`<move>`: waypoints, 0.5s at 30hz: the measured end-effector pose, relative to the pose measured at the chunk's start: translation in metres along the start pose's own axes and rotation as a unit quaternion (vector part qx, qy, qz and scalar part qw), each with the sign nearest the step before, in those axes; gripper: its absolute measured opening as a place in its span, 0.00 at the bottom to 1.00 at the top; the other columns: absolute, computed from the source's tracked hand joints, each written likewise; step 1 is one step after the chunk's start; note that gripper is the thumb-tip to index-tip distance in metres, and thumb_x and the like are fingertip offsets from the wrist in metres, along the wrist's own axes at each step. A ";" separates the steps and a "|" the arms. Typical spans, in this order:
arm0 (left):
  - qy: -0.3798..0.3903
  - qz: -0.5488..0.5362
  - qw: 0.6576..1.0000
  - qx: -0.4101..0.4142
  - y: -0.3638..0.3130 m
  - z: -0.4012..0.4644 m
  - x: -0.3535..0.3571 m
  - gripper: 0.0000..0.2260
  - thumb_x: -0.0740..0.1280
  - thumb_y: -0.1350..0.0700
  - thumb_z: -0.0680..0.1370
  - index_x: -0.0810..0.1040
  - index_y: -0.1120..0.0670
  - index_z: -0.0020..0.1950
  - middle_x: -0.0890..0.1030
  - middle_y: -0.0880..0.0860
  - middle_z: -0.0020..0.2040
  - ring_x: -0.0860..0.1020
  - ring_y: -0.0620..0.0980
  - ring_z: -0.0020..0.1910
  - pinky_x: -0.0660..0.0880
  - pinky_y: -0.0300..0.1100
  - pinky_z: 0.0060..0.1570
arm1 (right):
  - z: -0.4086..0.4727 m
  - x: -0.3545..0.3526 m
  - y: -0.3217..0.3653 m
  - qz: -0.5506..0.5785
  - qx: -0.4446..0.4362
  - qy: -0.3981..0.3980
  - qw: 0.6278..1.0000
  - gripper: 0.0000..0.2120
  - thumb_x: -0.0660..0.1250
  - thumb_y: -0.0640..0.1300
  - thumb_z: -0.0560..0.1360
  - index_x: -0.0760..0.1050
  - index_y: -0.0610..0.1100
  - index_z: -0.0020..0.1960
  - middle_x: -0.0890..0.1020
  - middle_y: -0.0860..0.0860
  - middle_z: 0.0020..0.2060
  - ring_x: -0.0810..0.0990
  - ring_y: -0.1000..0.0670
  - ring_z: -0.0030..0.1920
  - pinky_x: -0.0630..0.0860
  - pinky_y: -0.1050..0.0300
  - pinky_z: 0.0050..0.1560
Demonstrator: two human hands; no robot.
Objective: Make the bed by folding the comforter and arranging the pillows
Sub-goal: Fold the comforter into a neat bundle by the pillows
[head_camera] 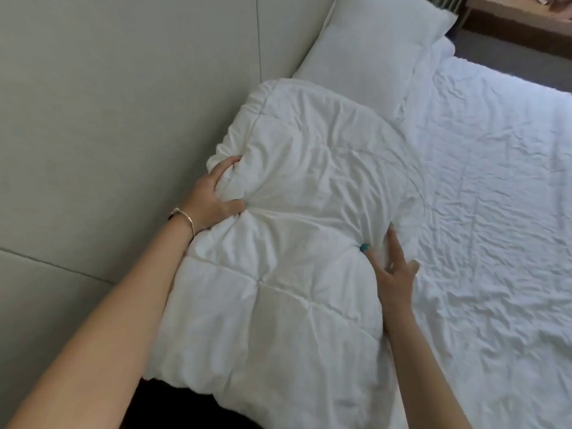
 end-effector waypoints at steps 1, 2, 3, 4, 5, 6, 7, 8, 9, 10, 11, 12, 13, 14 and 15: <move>0.022 0.007 1.000 -0.019 0.020 0.012 0.001 0.38 0.70 0.42 0.58 0.60 0.23 0.65 0.69 0.49 0.69 0.71 0.52 0.66 0.70 0.52 0.66 | 0.005 0.022 -0.010 -0.011 0.036 0.028 0.999 0.31 0.68 0.69 0.67 0.57 0.81 0.65 0.59 0.45 0.68 0.71 0.48 0.61 0.66 0.58 0.62; 0.043 0.014 0.998 -0.047 0.043 0.022 0.005 0.40 0.70 0.42 0.59 0.59 0.24 0.67 0.68 0.51 0.70 0.70 0.54 0.67 0.68 0.52 0.67 | 0.007 0.043 -0.022 -0.033 0.073 0.056 0.995 0.33 0.67 0.68 0.69 0.54 0.78 0.69 0.54 0.41 0.72 0.67 0.43 0.68 0.63 0.54 0.66; 0.058 0.019 0.995 -0.083 0.065 0.028 0.010 0.42 0.71 0.43 0.59 0.58 0.26 0.69 0.67 0.54 0.71 0.70 0.55 0.67 0.68 0.52 0.68 | 0.007 0.060 -0.034 -0.062 0.107 0.072 0.990 0.36 0.67 0.69 0.70 0.51 0.76 0.71 0.54 0.39 0.72 0.64 0.39 0.70 0.62 0.49 0.69; 0.065 0.024 0.990 -0.120 0.086 0.034 0.016 0.43 0.71 0.43 0.59 0.57 0.28 0.71 0.67 0.56 0.70 0.69 0.57 0.67 0.67 0.52 0.68 | 0.009 0.072 -0.044 -0.090 0.131 0.072 0.985 0.39 0.66 0.71 0.68 0.49 0.75 0.72 0.56 0.37 0.70 0.64 0.37 0.70 0.62 0.45 0.70; 0.067 0.025 0.986 -0.151 0.102 0.039 0.020 0.44 0.71 0.43 0.59 0.56 0.29 0.71 0.66 0.57 0.70 0.69 0.58 0.67 0.67 0.51 0.69 | 0.011 0.079 -0.049 -0.113 0.143 0.061 0.981 0.41 0.66 0.73 0.66 0.47 0.74 0.72 0.59 0.37 0.68 0.66 0.36 0.68 0.64 0.42 0.68; 0.070 0.023 0.983 -0.169 0.113 0.045 0.024 0.45 0.71 0.42 0.58 0.56 0.28 0.71 0.65 0.58 0.70 0.69 0.58 0.67 0.67 0.51 0.69 | 0.015 0.082 -0.052 -0.128 0.149 0.049 0.979 0.43 0.65 0.75 0.63 0.47 0.75 0.71 0.60 0.38 0.66 0.67 0.36 0.66 0.66 0.41 0.67; 0.072 0.019 0.982 -0.171 0.119 0.052 0.025 0.45 0.71 0.41 0.56 0.56 0.28 0.71 0.65 0.59 0.70 0.69 0.58 0.67 0.67 0.51 0.69 | 0.019 0.082 -0.054 -0.139 0.149 0.044 0.978 0.43 0.65 0.76 0.62 0.46 0.76 0.70 0.61 0.38 0.66 0.69 0.36 0.64 0.67 0.40 0.65; 0.074 0.018 0.984 -0.164 0.121 0.059 0.024 0.45 0.70 0.39 0.55 0.57 0.27 0.70 0.66 0.58 0.70 0.69 0.57 0.67 0.67 0.51 0.69 | 0.023 0.080 -0.054 -0.143 0.146 0.043 0.978 0.43 0.65 0.77 0.61 0.46 0.77 0.70 0.61 0.39 0.65 0.70 0.36 0.62 0.68 0.40 0.65; 0.074 0.016 0.986 -0.150 0.122 0.062 0.023 0.45 0.69 0.39 0.54 0.57 0.27 0.70 0.67 0.58 0.70 0.69 0.57 0.67 0.67 0.51 0.68 | 0.022 0.079 -0.052 -0.136 0.138 0.042 0.980 0.43 0.65 0.77 0.61 0.47 0.78 0.69 0.61 0.40 0.63 0.71 0.37 0.60 0.69 0.41 0.64; 0.066 0.010 0.989 -0.133 0.121 0.062 0.021 0.44 0.69 0.40 0.54 0.58 0.27 0.69 0.68 0.57 0.69 0.70 0.56 0.66 0.68 0.51 0.68 | 0.020 0.078 -0.049 -0.122 0.118 0.036 0.985 0.42 0.66 0.77 0.60 0.48 0.79 0.68 0.62 0.42 0.61 0.71 0.40 0.57 0.70 0.42 0.64; 0.057 0.002 0.992 -0.114 0.119 0.060 0.017 0.42 0.69 0.41 0.55 0.60 0.26 0.68 0.69 0.55 0.69 0.71 0.54 0.66 0.69 0.51 0.68 | 0.015 0.078 -0.046 -0.107 0.098 0.028 0.989 0.41 0.66 0.76 0.60 0.49 0.80 0.67 0.61 0.46 0.58 0.70 0.43 0.55 0.70 0.44 0.62; 0.050 -0.002 0.994 -0.096 0.120 0.055 0.012 0.41 0.69 0.42 0.56 0.60 0.26 0.67 0.70 0.53 0.68 0.71 0.53 0.66 0.69 0.49 0.67 | 0.009 0.079 -0.044 -0.098 0.082 0.023 0.992 0.40 0.67 0.76 0.60 0.50 0.81 0.67 0.61 0.48 0.57 0.70 0.45 0.55 0.70 0.47 0.61; 0.048 -0.004 0.996 -0.079 0.121 0.051 0.006 0.40 0.69 0.42 0.56 0.61 0.26 0.67 0.71 0.51 0.68 0.71 0.51 0.65 0.69 0.47 0.67 | 0.002 0.081 -0.043 -0.091 0.070 0.022 0.993 0.39 0.67 0.75 0.60 0.51 0.81 0.66 0.61 0.49 0.56 0.69 0.47 0.55 0.70 0.50 0.59; 0.052 -0.006 0.997 -0.064 0.123 0.047 0.001 0.40 0.69 0.42 0.56 0.62 0.27 0.67 0.71 0.48 0.67 0.71 0.49 0.65 0.68 0.43 0.65 | -0.005 0.082 -0.043 -0.090 0.061 0.024 0.994 0.39 0.67 0.75 0.60 0.52 0.81 0.66 0.61 0.49 0.56 0.69 0.48 0.55 0.69 0.51 0.56; 0.056 -0.010 0.997 -0.057 0.125 0.043 -0.002 0.40 0.69 0.42 0.56 0.62 0.28 0.68 0.71 0.46 0.66 0.72 0.47 0.64 0.68 0.40 0.63 | -0.012 0.083 -0.045 -0.096 0.053 0.028 0.994 0.39 0.68 0.74 0.60 0.53 0.80 0.67 0.62 0.49 0.57 0.68 0.49 0.54 0.68 0.52 0.56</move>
Point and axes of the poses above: each hand's wrist, its own z-axis towards the middle knuckle, its own x-axis out of the palm, y = z × x, the point moved 2 cm from there along z, towards the middle knuckle
